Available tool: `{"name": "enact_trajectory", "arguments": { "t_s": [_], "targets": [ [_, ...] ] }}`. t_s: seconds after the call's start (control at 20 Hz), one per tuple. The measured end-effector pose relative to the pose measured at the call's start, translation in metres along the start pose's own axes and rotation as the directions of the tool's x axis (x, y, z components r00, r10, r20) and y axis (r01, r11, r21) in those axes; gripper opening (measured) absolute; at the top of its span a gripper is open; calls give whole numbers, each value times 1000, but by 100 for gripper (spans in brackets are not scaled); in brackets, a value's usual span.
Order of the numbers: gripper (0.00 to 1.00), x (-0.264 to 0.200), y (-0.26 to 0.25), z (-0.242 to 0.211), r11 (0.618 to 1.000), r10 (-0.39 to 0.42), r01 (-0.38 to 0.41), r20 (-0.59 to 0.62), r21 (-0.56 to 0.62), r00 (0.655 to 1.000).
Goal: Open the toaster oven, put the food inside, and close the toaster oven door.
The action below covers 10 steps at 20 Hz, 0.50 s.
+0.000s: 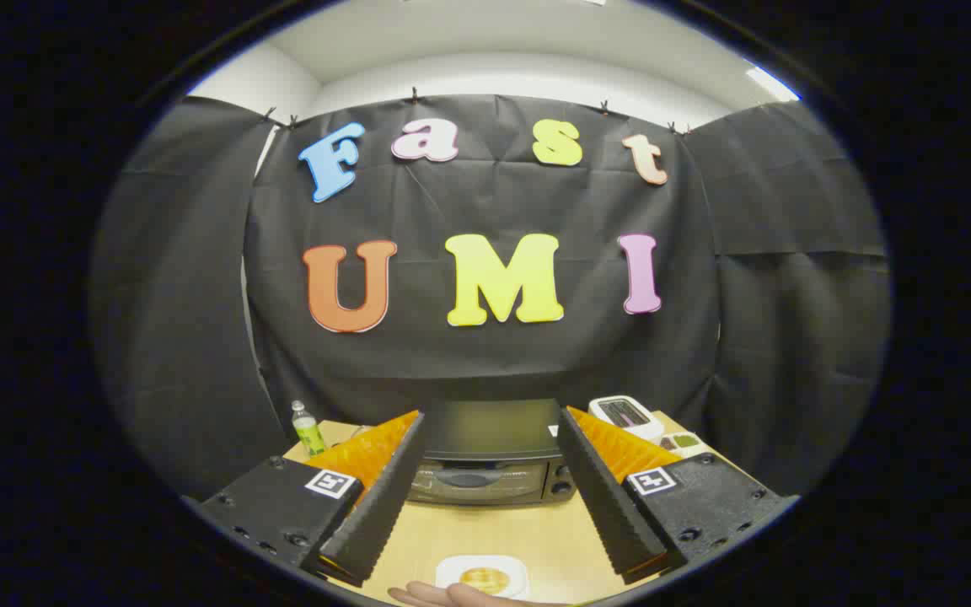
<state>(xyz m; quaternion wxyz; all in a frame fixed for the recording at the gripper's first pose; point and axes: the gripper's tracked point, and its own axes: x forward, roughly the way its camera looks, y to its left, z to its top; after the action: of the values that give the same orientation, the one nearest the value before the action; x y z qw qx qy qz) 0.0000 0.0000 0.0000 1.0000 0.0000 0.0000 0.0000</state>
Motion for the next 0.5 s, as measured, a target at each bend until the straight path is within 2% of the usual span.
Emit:
{"name": "enact_trajectory", "arguments": {
  "t_s": [0.5],
  "targets": [
    [100, 15, -13, -2, 1000, 0, 0, 2, -13, 1000]
  ]
}}
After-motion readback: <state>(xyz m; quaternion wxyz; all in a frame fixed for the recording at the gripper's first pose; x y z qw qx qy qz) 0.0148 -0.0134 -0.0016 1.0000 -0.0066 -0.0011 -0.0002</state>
